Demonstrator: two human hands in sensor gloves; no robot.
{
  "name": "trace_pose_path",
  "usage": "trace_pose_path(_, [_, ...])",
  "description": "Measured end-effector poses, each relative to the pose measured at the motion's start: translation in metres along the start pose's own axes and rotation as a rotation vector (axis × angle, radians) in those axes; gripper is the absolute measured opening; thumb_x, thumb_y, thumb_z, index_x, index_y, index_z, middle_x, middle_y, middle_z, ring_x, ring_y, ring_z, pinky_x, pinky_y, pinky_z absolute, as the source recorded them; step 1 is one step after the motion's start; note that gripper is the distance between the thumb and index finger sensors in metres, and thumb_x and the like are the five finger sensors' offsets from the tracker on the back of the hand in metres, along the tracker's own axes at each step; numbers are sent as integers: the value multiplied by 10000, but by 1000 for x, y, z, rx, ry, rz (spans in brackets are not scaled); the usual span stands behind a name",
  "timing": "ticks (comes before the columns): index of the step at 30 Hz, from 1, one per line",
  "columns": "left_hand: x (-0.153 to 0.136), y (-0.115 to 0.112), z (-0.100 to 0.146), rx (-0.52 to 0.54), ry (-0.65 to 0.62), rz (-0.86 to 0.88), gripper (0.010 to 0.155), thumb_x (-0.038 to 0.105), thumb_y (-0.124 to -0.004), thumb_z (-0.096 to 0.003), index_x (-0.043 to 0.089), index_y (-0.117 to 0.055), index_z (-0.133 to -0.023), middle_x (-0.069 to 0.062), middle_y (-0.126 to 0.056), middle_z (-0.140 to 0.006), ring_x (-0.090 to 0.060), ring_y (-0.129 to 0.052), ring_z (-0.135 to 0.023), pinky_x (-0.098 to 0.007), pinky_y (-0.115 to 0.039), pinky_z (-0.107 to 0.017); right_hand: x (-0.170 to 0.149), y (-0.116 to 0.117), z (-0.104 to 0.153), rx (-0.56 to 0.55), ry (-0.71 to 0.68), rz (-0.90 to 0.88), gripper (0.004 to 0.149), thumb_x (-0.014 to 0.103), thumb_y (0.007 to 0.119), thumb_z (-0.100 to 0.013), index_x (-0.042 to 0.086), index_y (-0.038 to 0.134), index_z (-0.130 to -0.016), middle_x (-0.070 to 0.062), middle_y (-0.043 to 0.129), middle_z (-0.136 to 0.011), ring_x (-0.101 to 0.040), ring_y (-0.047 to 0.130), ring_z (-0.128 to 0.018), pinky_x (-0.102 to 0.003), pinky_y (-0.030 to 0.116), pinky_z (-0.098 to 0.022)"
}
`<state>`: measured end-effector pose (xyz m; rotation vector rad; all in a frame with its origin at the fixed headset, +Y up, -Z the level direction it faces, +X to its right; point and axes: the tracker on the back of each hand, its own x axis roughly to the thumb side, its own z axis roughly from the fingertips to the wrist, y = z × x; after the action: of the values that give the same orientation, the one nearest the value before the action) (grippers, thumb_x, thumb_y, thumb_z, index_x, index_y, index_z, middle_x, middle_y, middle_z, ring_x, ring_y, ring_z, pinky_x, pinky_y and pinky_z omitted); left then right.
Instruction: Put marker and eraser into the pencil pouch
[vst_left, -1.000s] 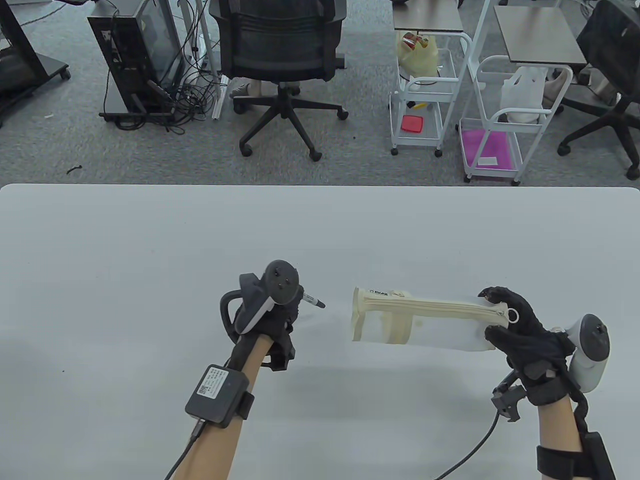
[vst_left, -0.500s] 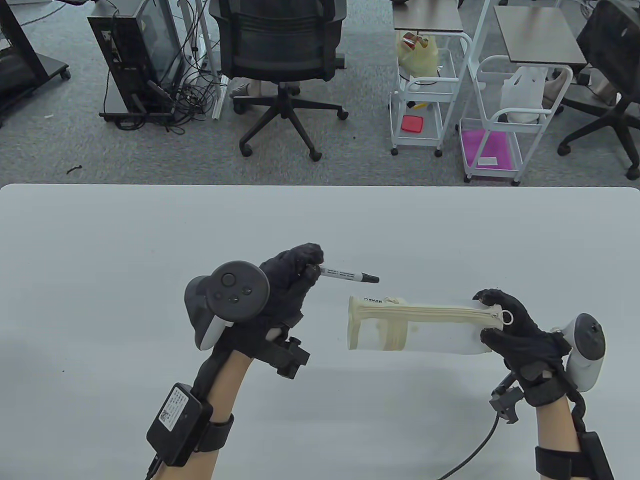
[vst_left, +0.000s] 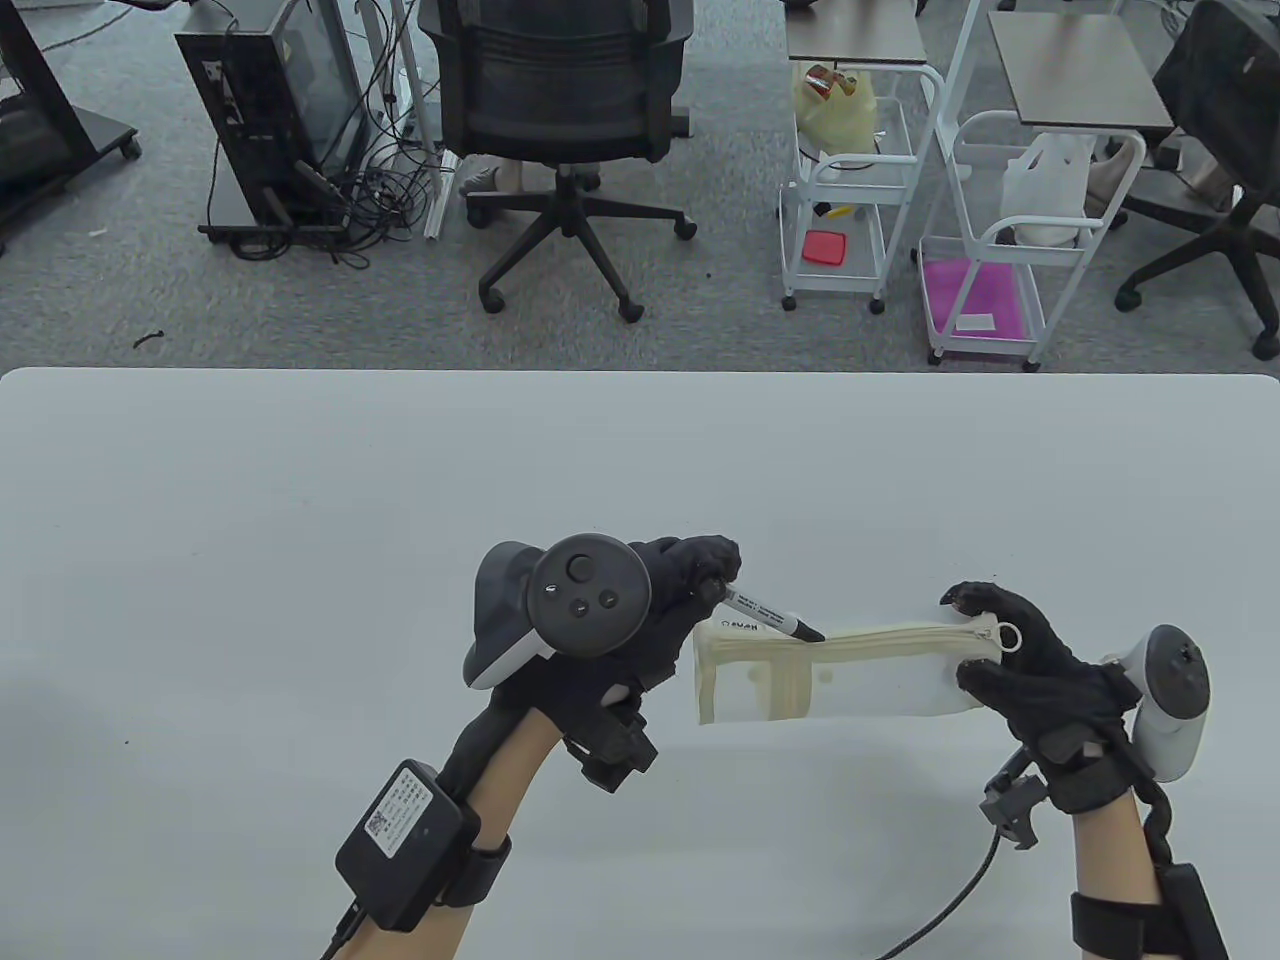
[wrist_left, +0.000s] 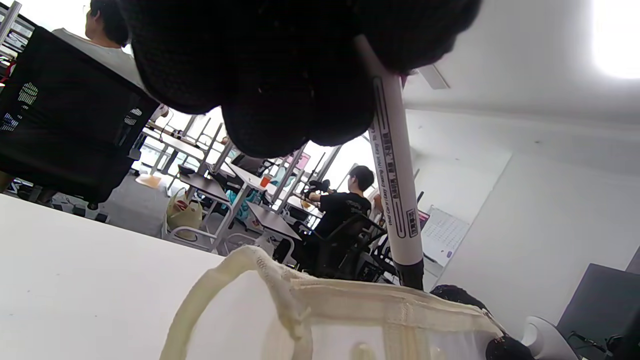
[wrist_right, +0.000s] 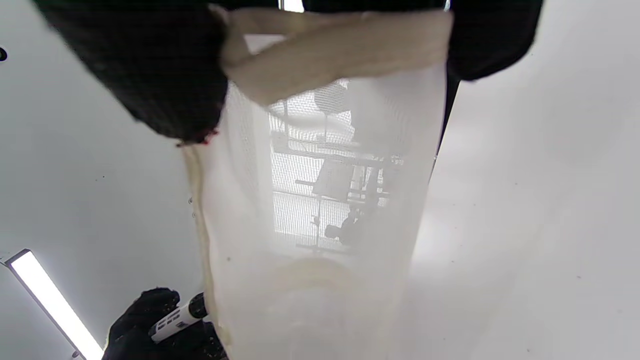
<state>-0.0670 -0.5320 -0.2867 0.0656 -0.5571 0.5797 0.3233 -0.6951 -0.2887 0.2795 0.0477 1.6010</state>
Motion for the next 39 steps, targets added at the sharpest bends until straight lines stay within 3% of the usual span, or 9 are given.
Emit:
trace_pose_path(5, [6, -19, -8, -59, -27, -4, 472, 383, -674, -508, 295, -801, -954, -1, -1022, -783, -219, -1043, -669, -498, -851, -602, 0, 0, 0, -21, -1, 7, 673, 425, 926, -366, 339, 677, -986, -129, 558, -1093, -443, 752, -888, -596, 716, -547])
trace_pose_path(10, [24, -49, -13, -157, -83, -195, 498, 350, -681, -510, 297, -773, -997, -18, -986, -932, -233, -1034, -756, -493, -835, -638, 0, 2, 0, -20, -8, 17, 671, 428, 925, -366, 340, 678, -983, -129, 557, -1092, -441, 756, -885, -593, 719, -548])
trace_pose_path(16, [48, -61, -14, -4, -157, -495, 479, 478, -798, -417, 363, -806, -882, 109, -1084, -751, -96, -1116, -594, -372, -918, -542, 2, 5, 0, -24, -24, 26, 667, 431, 926, -363, 338, 686, -978, -125, 567, -1089, -435, 764, -882, -587, 726, -546])
trace_pose_path(18, [55, -64, -13, 32, -169, -507, 452, 488, -823, -401, 402, -820, -845, 125, -1076, -721, -104, -1091, -621, -398, -896, -573, 4, 6, 0, -27, -40, 30, 665, 436, 924, -362, 339, 687, -976, -124, 573, -1086, -428, 774, -878, -582, 732, -544])
trace_pose_path(21, [58, -66, -11, 94, -174, -491, 424, 497, -811, -407, 419, -838, -823, 112, -1042, -743, -132, -1051, -672, -444, -855, -620, 6, 5, 1, -44, -56, 2, 660, 434, 926, -360, 334, 695, -971, -123, 582, -1081, -425, 780, -873, -580, 735, -542])
trace_pose_path(28, [51, -64, 1, 80, -127, -398, 506, 540, -649, -477, 349, -846, -902, -60, -787, -1105, -317, -807, -999, -615, -634, -751, 7, -1, 3, -85, -72, -42, 654, 431, 927, -359, 325, 701, -964, -127, 593, -1075, -421, 793, -864, -578, 739, -537])
trace_pose_path(30, [44, -63, 8, 89, -112, -373, 577, 558, -640, -478, 338, -755, -998, -82, -715, -1152, -332, -747, -1041, -623, -601, -764, 6, -1, 3, -87, -72, -52, 652, 433, 923, -361, 325, 699, -964, -128, 591, -1075, -422, 792, -864, -577, 742, -535])
trace_pose_path(33, [29, -60, 23, 137, -85, -310, 607, 571, -640, -477, 340, -705, -1034, -97, -682, -1168, -348, -722, -1053, -619, -607, -760, 7, 0, 3, -80, -62, -39, 653, 434, 922, -363, 328, 696, -966, -127, 585, -1078, -422, 788, -869, -578, 739, -539])
trace_pose_path(39, [-21, -61, 57, 278, -10, -7, 796, 613, -654, -466, 267, -447, -1152, -135, -554, -1211, -382, -660, -1079, -610, -616, -753, 5, 3, 2, -85, -58, -31, 657, 434, 921, -363, 328, 689, -969, -127, 580, -1080, -423, 783, -876, -580, 738, -543])
